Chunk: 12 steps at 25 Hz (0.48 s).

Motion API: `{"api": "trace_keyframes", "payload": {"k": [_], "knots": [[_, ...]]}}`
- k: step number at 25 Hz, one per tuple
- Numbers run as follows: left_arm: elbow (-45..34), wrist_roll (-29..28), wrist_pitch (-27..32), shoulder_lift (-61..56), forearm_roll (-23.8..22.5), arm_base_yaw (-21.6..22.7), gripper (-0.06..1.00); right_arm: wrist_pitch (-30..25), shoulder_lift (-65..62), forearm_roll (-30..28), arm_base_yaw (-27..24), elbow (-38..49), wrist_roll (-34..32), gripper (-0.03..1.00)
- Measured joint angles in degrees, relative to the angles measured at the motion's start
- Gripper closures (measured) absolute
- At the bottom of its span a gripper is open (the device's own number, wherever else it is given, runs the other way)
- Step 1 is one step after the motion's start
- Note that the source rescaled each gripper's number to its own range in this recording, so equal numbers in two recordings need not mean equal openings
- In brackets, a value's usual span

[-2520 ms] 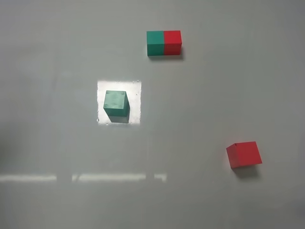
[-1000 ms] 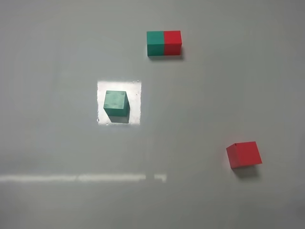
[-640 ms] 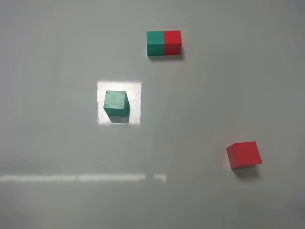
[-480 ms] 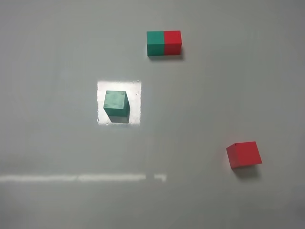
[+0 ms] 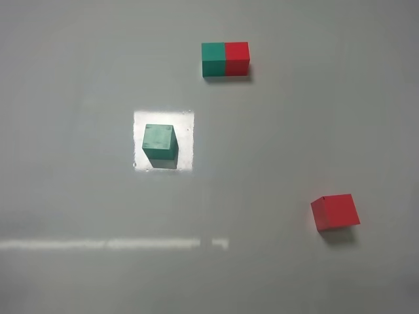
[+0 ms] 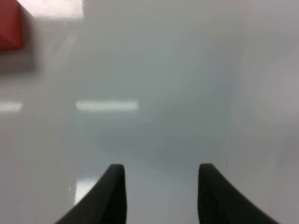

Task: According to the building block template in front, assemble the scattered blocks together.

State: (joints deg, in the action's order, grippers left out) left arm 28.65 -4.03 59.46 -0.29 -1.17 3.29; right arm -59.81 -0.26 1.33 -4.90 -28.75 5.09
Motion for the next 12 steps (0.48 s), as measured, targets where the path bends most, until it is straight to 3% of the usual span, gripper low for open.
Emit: {"api": "trace_keyframes", "payload": {"k": [12], "knots": [[0.0,0.0,0.01,0.0,-0.05,0.0,0.85,0.0,0.0,0.0,0.0,0.0,0.0,0.97]]}}
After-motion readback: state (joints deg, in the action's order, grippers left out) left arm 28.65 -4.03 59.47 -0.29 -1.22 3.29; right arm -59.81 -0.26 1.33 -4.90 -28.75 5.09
